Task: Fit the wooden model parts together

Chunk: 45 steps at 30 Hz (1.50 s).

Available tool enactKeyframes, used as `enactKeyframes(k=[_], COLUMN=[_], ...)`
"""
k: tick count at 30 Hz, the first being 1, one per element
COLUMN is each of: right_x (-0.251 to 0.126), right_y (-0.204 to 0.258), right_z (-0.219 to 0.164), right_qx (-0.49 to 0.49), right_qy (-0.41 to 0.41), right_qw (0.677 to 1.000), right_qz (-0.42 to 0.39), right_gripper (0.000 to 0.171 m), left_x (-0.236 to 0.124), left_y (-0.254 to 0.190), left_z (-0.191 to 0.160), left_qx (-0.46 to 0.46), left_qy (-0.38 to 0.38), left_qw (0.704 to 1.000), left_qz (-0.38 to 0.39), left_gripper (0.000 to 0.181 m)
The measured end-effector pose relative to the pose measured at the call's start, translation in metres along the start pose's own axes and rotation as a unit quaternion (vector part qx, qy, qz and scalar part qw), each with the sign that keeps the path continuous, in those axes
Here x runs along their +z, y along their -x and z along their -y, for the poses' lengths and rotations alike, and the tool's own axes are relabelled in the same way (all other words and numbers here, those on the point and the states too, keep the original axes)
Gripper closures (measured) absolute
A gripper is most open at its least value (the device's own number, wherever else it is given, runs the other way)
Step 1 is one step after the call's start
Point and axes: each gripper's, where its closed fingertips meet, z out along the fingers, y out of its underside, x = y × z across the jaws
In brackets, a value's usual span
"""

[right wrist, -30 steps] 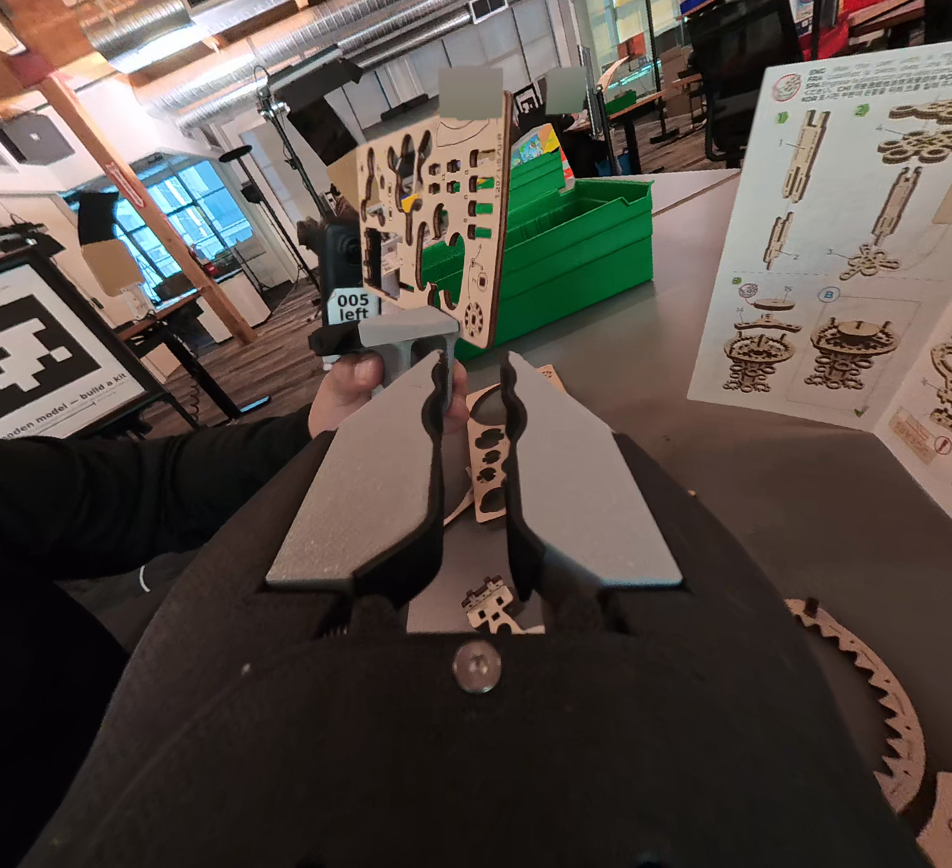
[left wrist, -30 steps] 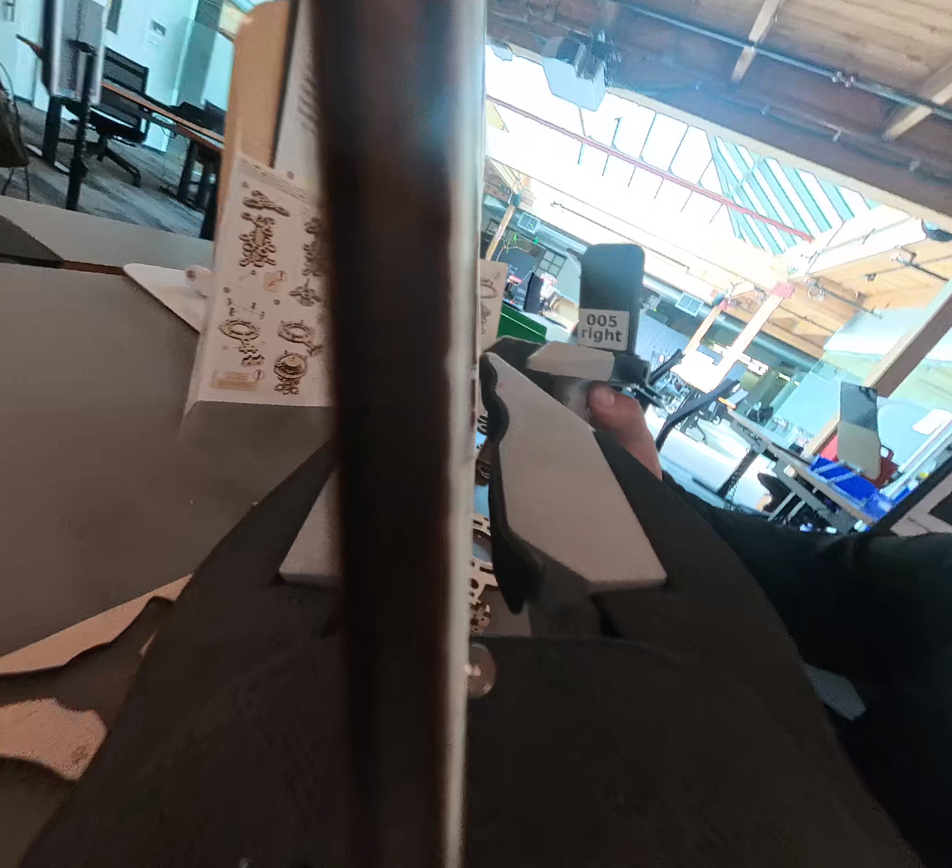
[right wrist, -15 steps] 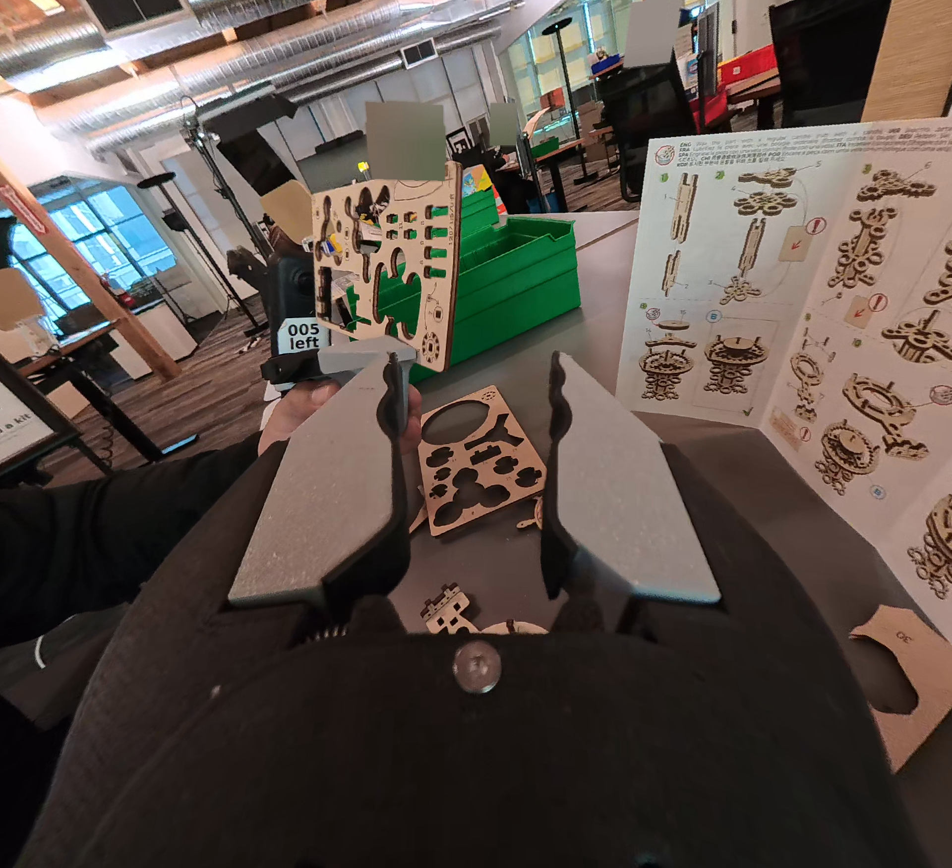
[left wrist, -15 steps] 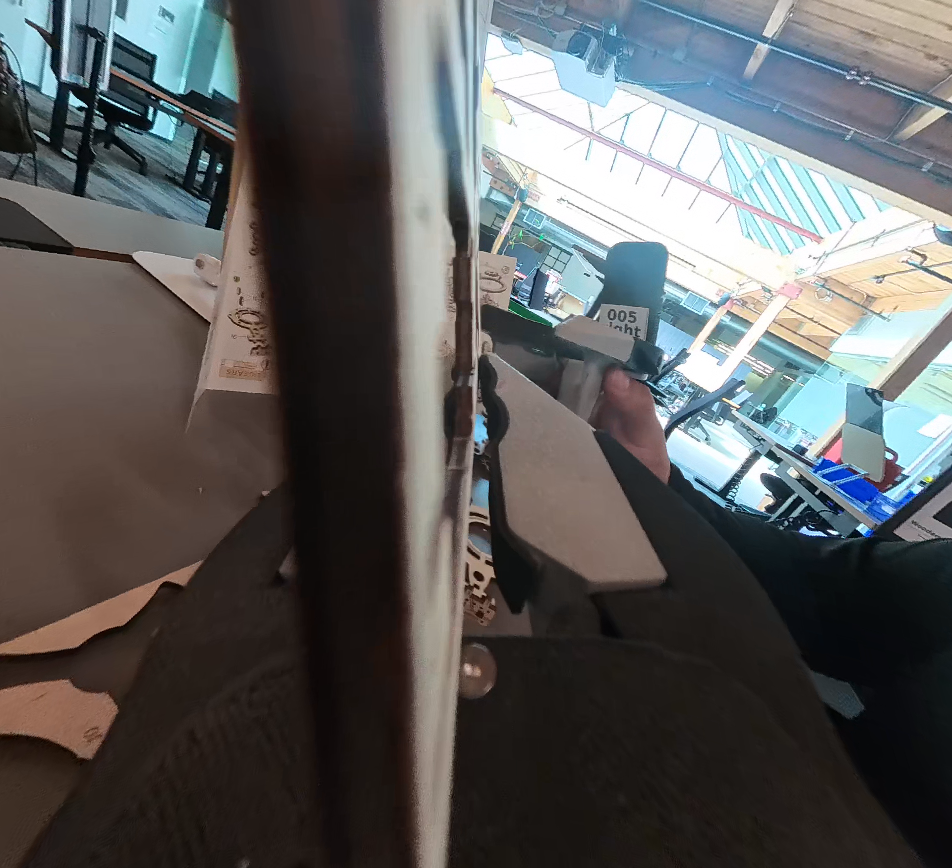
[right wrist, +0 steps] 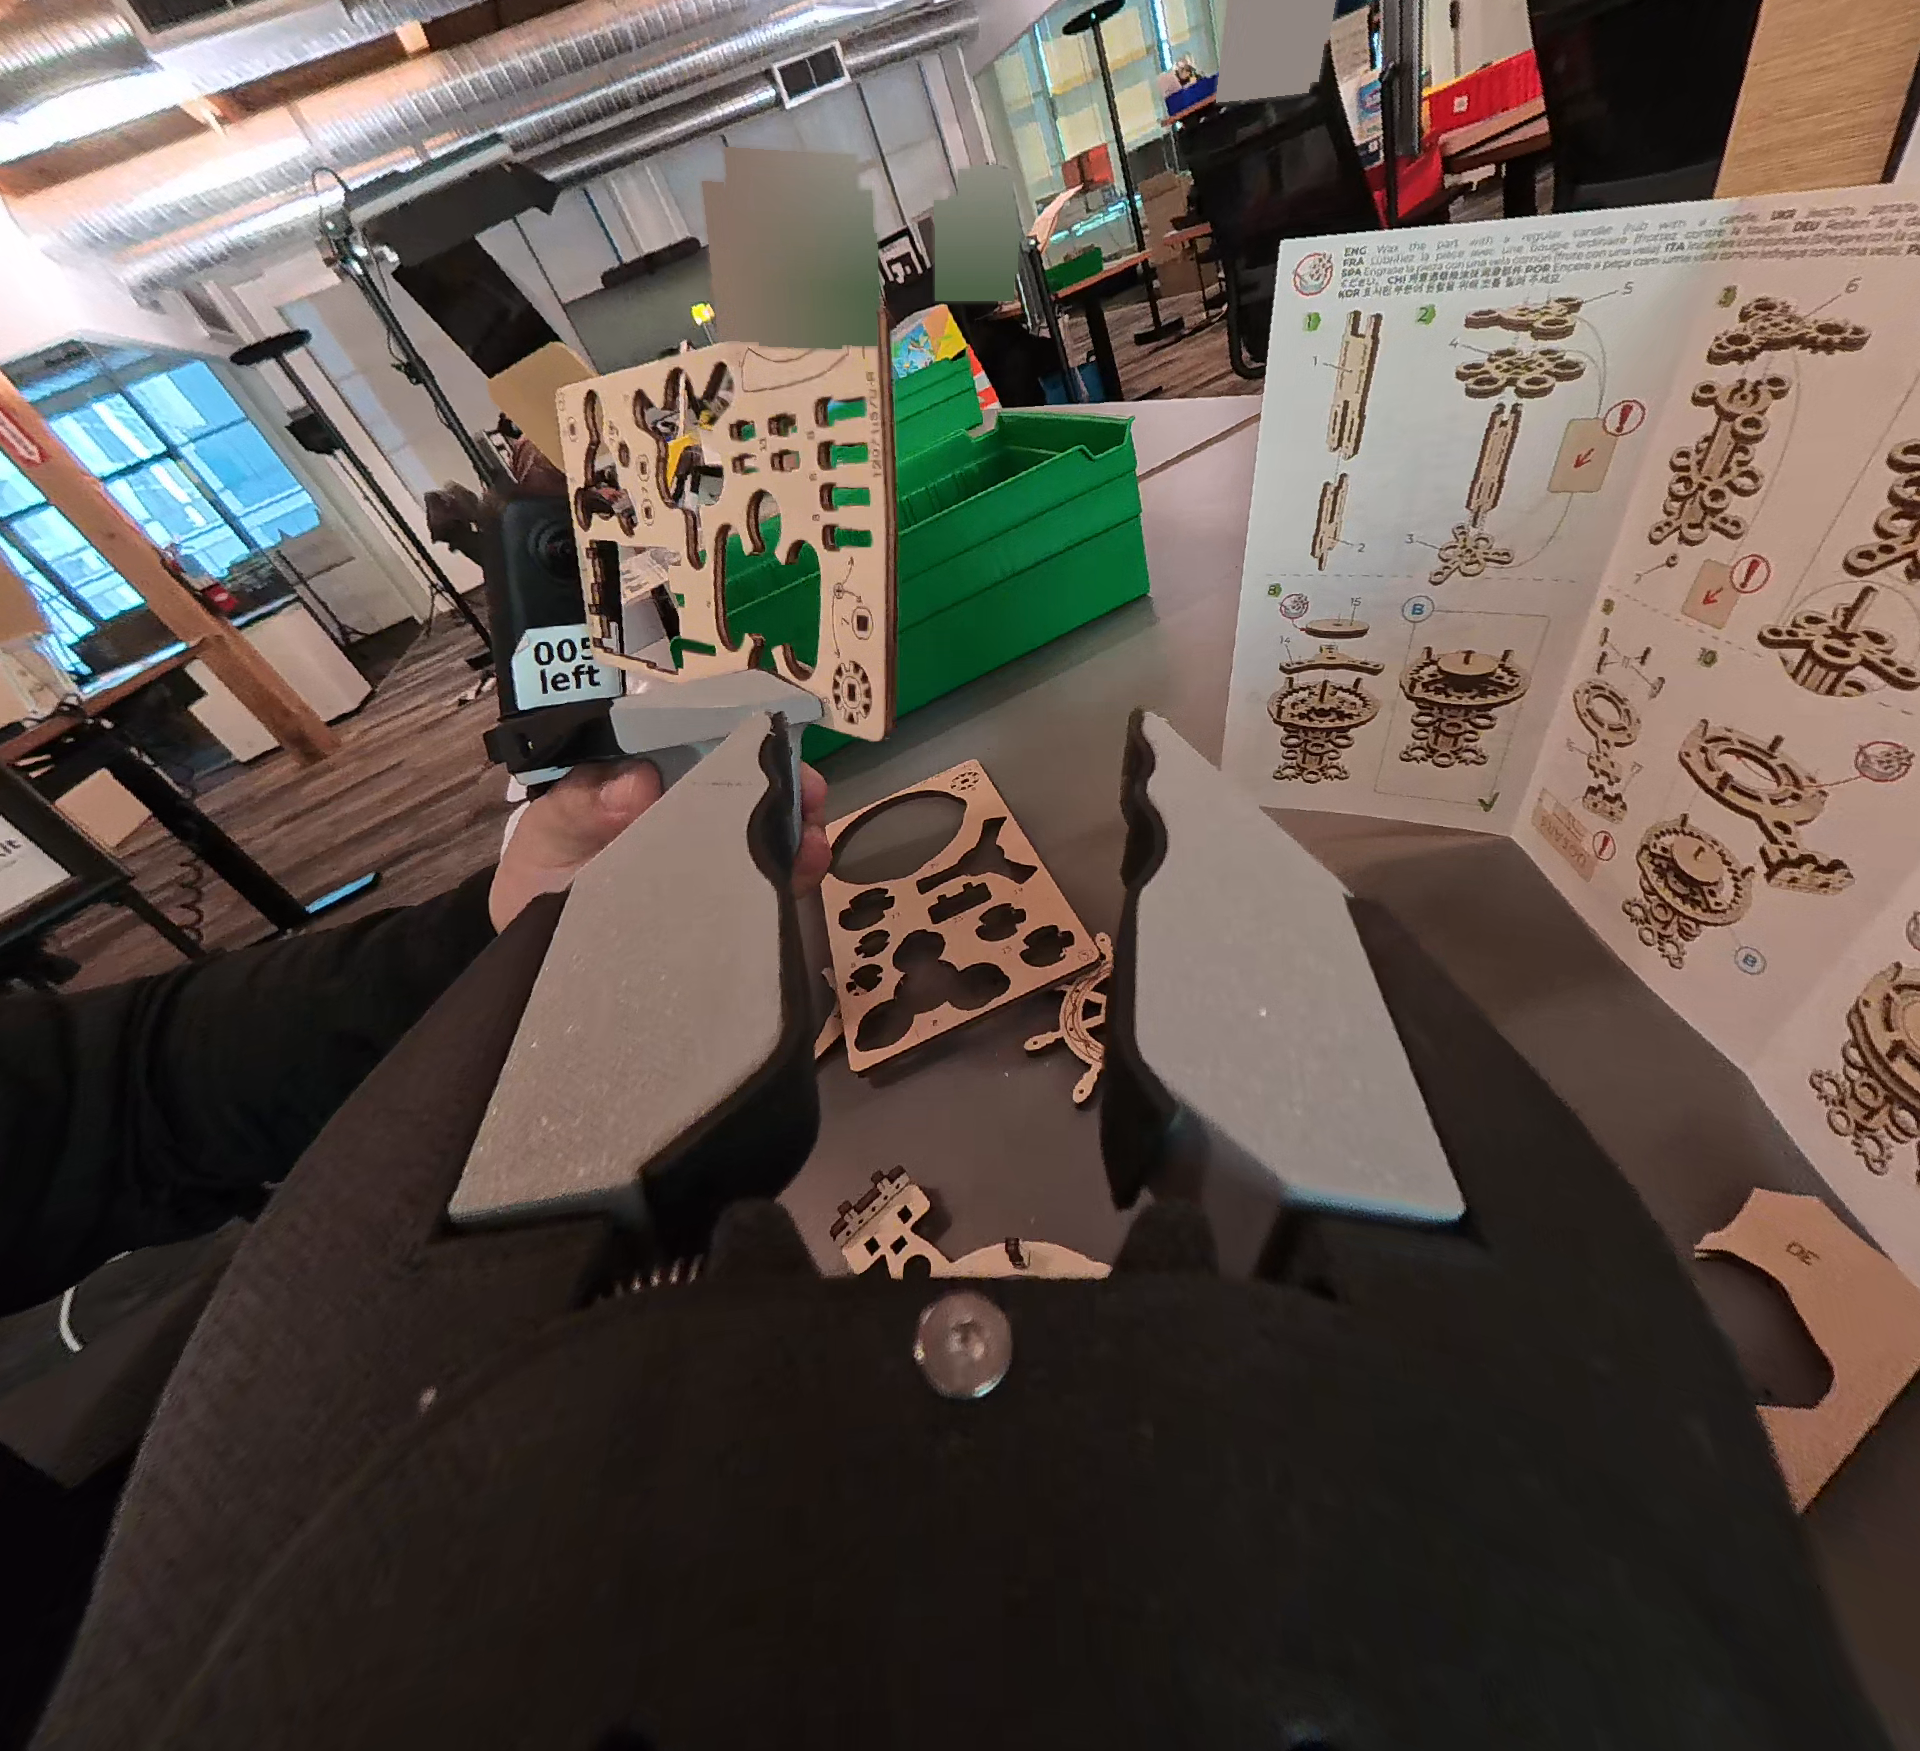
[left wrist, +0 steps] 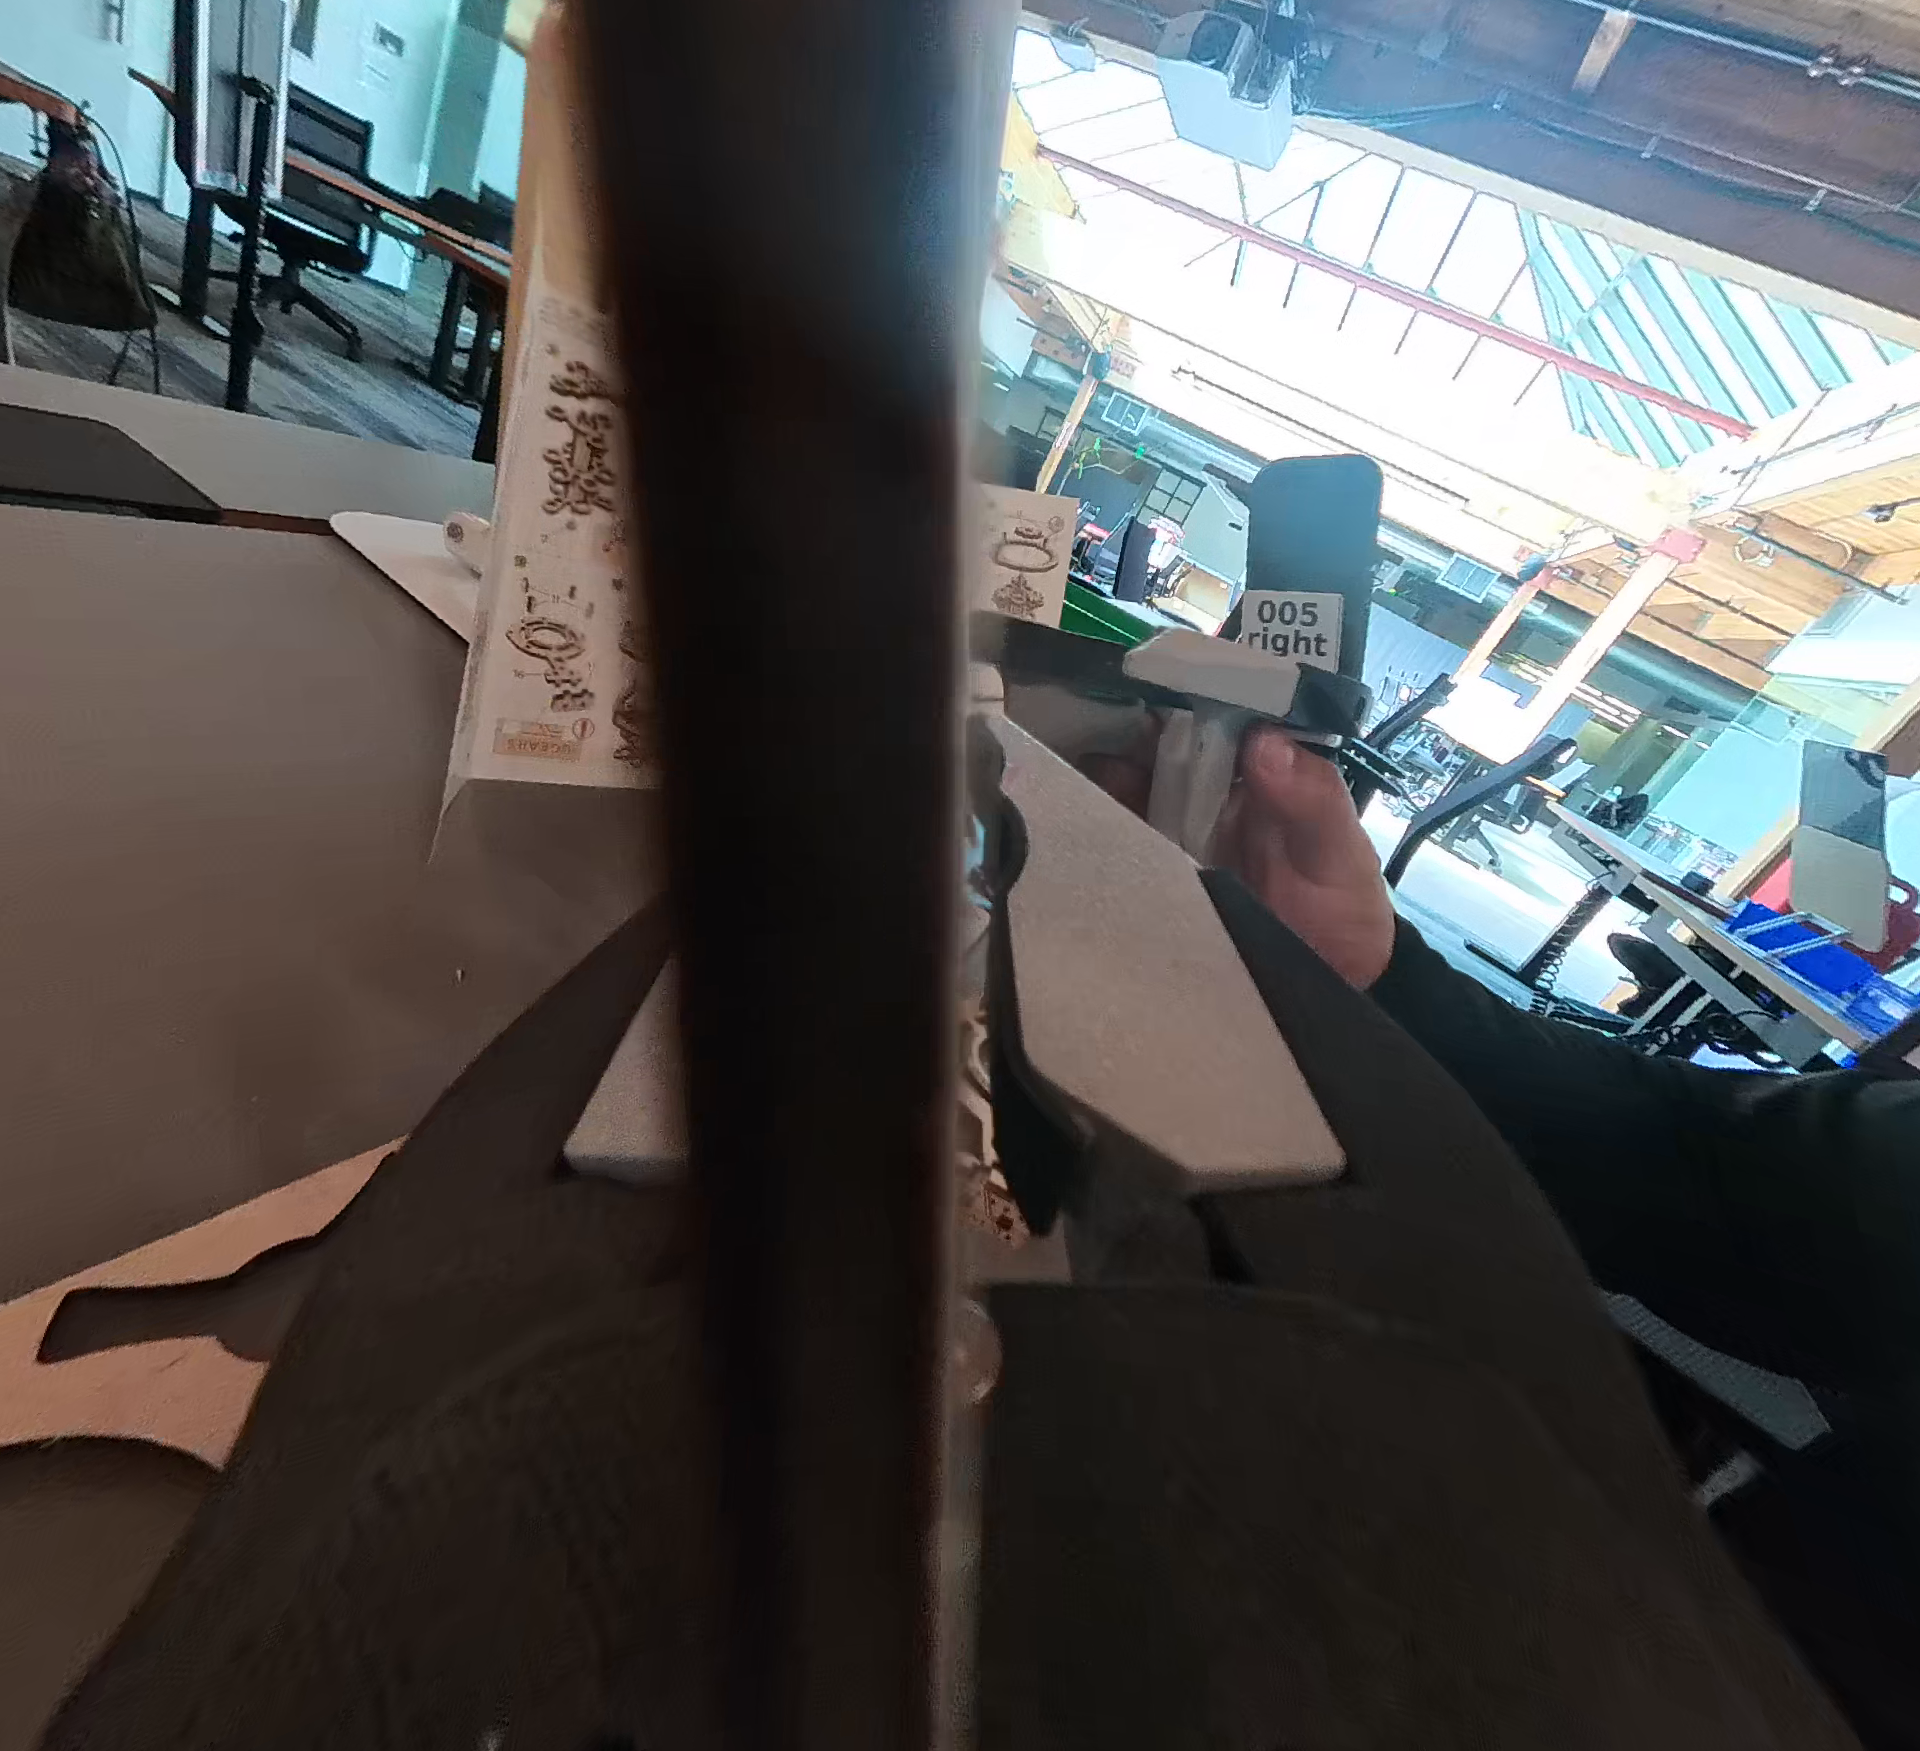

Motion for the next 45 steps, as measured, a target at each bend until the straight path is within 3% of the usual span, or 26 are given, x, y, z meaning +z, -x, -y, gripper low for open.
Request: enactKeyframes(k=[6,11,12,13,14,26,37,45], right_x=[0.005,0.008,0.008,0.007,0.007,0.005,0.008,0.017], right_y=[0.010,0.016,0.019,0.023,0.024,0.021,0.024,0.013], right_z=[-0.005,-0.008,-0.009,-0.010,-0.010,-0.009,-0.013,-0.038], right_qx=[0.006,0.022,0.025,0.028,0.034,0.091,0.155,0.101], right_qy=[0.011,0.015,0.019,0.026,0.029,0.028,0.029,0.080], right_qw=[0.999,0.998,0.997,0.996,0.995,0.990,0.978,0.989], right_qz=[0.033,0.055,0.067,0.082,0.087,0.104,0.137,0.072], right_gripper=[0.120,0.124,0.138,0.162,0.163,0.166,0.167,0.162], left_x=[0.003,0.010,0.011,0.011,0.011,0.011,0.008,-0.006], left_y=[-0.006,-0.025,-0.027,-0.028,-0.029,-0.026,-0.023,0.007], left_z=[-0.009,-0.036,-0.039,-0.041,-0.042,-0.032,-0.025,-0.012], left_qx=[-0.024,-0.056,-0.063,-0.068,-0.072,-0.067,-0.057,-0.091], left_qy=[0.025,0.096,0.103,0.106,0.107,0.080,0.065,0.026], left_qw=[0.999,0.990,0.988,0.987,0.986,0.990,0.992,0.995], left_qz=[-0.027,-0.087,-0.094,-0.099,-0.103,-0.095,-0.088,-0.025], left_gripper=[0.181,0.180,0.180,0.180,0.181,0.173,0.181,0.181])
